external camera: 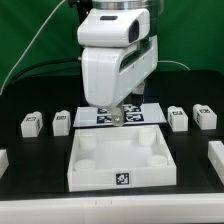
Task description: Assemble one leg
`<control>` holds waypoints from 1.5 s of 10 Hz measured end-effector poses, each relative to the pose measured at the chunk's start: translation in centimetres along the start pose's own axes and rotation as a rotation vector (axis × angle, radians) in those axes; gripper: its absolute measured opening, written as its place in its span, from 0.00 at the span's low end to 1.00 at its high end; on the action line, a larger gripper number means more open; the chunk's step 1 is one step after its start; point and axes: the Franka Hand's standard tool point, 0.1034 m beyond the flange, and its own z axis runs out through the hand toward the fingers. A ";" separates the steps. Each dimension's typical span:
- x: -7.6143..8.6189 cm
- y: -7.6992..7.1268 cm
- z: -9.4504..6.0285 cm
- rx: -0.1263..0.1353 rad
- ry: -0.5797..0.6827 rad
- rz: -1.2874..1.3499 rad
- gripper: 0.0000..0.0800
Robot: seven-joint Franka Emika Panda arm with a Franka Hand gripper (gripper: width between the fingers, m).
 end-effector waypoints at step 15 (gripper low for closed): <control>-6.7 -8.8 7.3 0.065 -0.006 -0.551 0.81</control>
Offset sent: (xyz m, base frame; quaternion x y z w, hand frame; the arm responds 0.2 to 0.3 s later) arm -0.0450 -0.0016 -0.0125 -0.0273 -0.0278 -0.2236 0.9739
